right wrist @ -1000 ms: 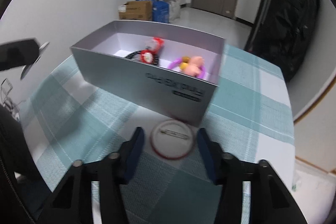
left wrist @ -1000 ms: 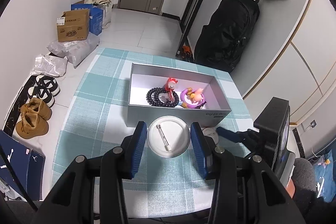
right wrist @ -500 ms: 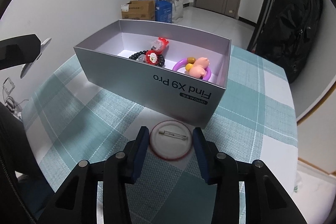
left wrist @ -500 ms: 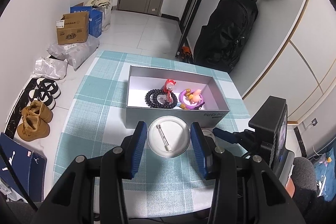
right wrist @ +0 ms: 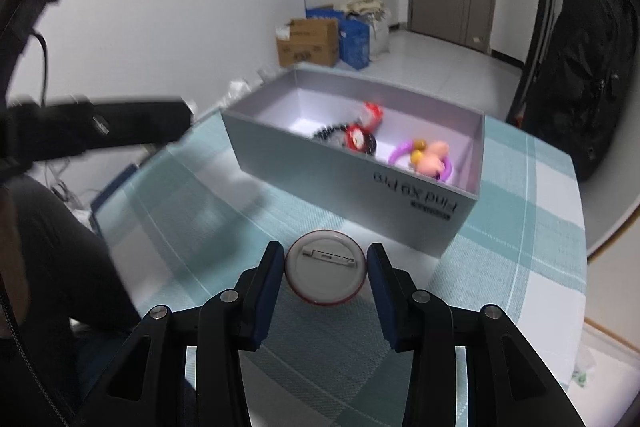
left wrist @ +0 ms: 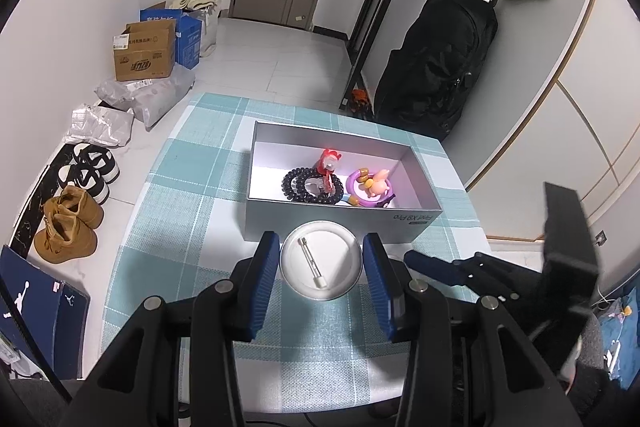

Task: Organize jewelry
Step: 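Grasp the red-rimmed pin badge with the right tool while the left tool holds the white badge, then lower both badges into the white box and open both tools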

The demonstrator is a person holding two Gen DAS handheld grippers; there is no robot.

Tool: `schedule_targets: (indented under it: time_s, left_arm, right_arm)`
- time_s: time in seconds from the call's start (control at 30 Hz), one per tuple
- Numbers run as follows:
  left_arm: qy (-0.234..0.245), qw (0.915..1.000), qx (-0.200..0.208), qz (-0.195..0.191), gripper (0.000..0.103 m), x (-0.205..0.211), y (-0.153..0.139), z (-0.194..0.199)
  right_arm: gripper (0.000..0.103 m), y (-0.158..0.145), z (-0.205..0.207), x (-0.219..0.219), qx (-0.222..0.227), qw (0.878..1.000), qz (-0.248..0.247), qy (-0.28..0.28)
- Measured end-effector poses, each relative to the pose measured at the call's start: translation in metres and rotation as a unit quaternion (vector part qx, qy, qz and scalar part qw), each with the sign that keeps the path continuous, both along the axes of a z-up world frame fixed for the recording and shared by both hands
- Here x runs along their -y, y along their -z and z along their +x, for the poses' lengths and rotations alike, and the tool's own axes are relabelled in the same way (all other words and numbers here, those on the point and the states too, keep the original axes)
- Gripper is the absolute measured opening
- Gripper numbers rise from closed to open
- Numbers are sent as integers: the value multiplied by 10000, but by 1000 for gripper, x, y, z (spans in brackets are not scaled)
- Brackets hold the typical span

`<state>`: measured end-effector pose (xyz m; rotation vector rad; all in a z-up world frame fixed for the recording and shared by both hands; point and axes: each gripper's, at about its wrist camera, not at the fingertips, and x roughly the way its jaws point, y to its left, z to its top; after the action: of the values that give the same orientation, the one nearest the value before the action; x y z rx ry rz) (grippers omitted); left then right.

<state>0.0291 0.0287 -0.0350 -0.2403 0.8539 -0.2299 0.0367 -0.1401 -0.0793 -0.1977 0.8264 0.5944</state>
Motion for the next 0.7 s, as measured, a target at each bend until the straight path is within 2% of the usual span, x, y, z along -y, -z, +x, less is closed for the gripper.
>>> schedule_targets:
  time_s: [0.33,0.7]
  left_arm:
    - [63,9999,101,-22,37,1,-3,14]
    - [202,9997,153,-41,37,6,-9,46]
  right_arm:
    - [41,-32,16,24,-47,9934,1119,250]
    - [41,-51,43,31,-57,9846,1722,287]
